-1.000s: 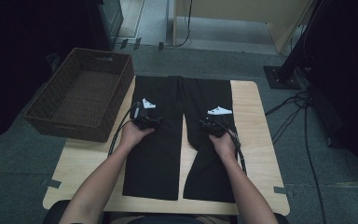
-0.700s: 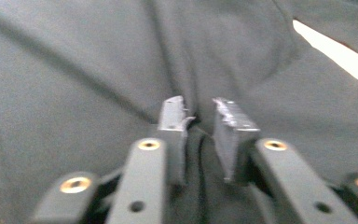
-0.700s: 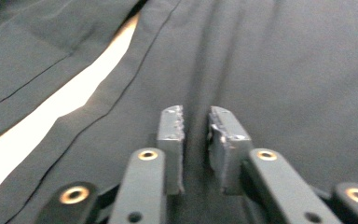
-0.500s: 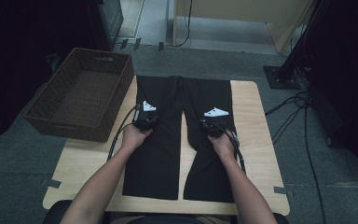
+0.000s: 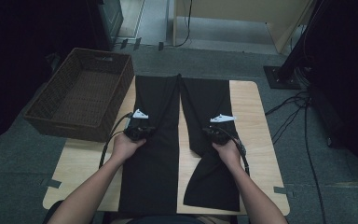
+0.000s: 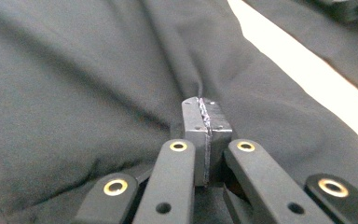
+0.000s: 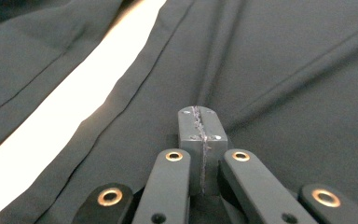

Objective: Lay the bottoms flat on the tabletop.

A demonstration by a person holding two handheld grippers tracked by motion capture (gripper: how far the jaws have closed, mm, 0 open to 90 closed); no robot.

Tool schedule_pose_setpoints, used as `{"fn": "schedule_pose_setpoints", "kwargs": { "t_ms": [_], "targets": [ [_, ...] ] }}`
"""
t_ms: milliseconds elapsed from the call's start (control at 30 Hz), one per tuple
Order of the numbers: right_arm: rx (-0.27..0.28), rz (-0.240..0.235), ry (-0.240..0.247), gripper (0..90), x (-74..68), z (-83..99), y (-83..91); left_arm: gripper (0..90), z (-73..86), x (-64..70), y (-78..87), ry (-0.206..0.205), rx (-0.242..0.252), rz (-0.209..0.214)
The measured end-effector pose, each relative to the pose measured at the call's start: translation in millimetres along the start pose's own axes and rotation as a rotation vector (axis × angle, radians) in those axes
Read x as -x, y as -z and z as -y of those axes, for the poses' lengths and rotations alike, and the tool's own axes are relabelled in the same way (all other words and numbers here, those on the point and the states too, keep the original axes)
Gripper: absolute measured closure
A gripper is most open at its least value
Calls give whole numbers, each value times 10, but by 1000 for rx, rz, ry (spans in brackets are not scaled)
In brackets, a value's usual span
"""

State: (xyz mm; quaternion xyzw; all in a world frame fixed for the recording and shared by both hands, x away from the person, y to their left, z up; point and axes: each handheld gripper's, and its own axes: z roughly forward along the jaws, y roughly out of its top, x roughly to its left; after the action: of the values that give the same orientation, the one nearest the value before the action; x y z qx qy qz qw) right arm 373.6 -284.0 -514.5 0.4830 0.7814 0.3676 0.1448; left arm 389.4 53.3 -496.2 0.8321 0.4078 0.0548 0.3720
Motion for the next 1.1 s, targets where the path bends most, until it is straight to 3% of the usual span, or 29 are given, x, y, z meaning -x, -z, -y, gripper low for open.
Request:
{"fn": "schedule_pose_setpoints", "kwargs": {
  "t_ms": [100, 233, 300, 400, 533, 600, 733, 800, 967, 1100],
  "targets": [
    [-12, -39, 14, 900, -121, 102, 89, 900, 125, 71, 89, 43, -35, 38],
    [-23, -96, 37, 900, -352, 273, 220, 900, 334, 226, 220, 41, -75, 58],
    [-36, -114, 56, 900, -475, 353, 291, 900, 444, 300, 294, 62, -82, 76],
    [-54, -153, 47, 900, -611, 472, 393, 900, 584, 411, 388, 31, -105, 73],
    [-75, -187, 56, 900, -738, 589, 505, 900, 693, 464, 446, 26, -118, 85],
    [-72, -181, 61, 896, -742, 589, 510, 900, 661, 442, 431, 44, -114, 92],
    [-2, -186, 29, 692, -670, 525, 498, 900, 605, 401, 414, 58, -93, 95],
    [24, -172, 29, 655, -646, 485, 503, 900, 603, 390, 405, 57, -95, 97],
    [78, -114, 10, 574, -522, 334, 438, 900, 604, 401, 404, 51, -99, 94],
    [89, -66, -12, 532, -397, 207, 324, 900, 607, 400, 408, 51, -99, 92]
  ]
}}
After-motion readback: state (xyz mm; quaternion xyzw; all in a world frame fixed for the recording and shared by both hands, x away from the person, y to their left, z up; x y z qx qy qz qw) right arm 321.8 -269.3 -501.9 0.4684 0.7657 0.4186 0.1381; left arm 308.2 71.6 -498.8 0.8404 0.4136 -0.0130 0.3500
